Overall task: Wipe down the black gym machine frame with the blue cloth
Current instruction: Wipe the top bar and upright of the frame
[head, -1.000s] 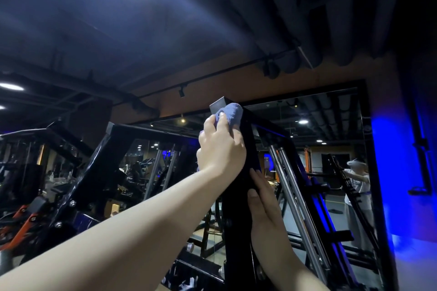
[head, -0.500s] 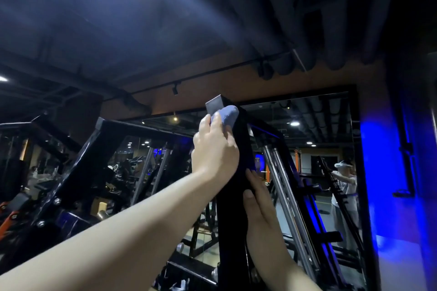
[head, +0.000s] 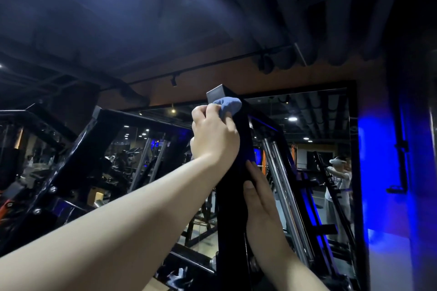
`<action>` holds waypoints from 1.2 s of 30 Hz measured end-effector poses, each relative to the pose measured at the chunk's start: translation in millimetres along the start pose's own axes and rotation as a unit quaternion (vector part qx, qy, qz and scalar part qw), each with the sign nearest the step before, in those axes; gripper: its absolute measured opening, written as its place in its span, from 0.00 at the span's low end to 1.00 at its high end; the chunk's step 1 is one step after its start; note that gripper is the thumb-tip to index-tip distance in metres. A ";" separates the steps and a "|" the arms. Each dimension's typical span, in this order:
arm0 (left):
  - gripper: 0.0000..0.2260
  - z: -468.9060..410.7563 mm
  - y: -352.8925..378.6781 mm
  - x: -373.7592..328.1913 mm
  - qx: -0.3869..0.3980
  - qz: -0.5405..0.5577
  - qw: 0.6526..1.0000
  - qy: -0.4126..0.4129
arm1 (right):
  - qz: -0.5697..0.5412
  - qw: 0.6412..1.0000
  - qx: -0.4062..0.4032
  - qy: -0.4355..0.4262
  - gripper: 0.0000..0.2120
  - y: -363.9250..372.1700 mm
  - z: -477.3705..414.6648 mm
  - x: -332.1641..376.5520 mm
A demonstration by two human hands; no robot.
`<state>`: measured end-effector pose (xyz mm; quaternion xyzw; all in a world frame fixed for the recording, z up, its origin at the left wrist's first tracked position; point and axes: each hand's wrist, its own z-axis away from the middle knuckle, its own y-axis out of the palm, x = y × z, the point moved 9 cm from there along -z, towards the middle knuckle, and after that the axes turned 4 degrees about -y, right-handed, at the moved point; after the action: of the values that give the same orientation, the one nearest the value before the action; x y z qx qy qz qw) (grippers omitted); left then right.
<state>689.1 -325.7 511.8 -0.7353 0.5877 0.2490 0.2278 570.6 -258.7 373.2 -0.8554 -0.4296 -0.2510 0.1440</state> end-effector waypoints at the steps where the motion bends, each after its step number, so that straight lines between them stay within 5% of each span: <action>1: 0.12 6.4 0.4 3.5 0.006 0.005 1.000 0.009 | -0.001 1.000 -0.003 0.001 0.20 -0.5 -0.2 -0.7; 6: 0.10 16.1 -10.3 20.4 0.015 -0.012 0.997 0.078 | -0.013 1.000 -0.001 0.009 0.20 0.8 -0.2 -2.7; 12: 0.12 -6.4 0.7 16.1 -0.008 -0.003 1.000 -0.028 | 0.001 1.000 0.009 0.006 0.21 0.4 1.0 1.2; 17: 0.20 42.8 -7.3 5.4 0.026 -0.037 0.972 0.229 | -0.020 1.000 -0.009 0.006 0.21 -1.5 1.4 0.0; 22: 0.18 22.9 -7.2 -8.6 0.049 -0.070 0.918 0.387 | -0.009 1.000 0.006 0.017 0.18 0.1 5.0 -0.6; 27: 0.13 18.0 -2.6 -30.7 0.005 -0.044 0.935 0.353 | -0.010 1.000 -0.006 0.004 0.20 -3.4 0.4 3.3; 31: 0.07 77.5 -7.3 -27.9 0.044 -0.007 0.907 0.419 | -0.049 0.999 0.006 -0.020 0.19 0.8 0.7 9.1; 36: 0.23 42.8 -13.0 -10.8 0.026 0.017 0.952 0.304 | -0.048 0.999 -0.007 0.002 0.17 -0.7 2.5 2.9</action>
<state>695.6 -288.1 486.1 -0.7600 0.6478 0.0027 0.0529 572.3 -255.2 372.7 -0.8343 -0.4680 -0.2625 0.1266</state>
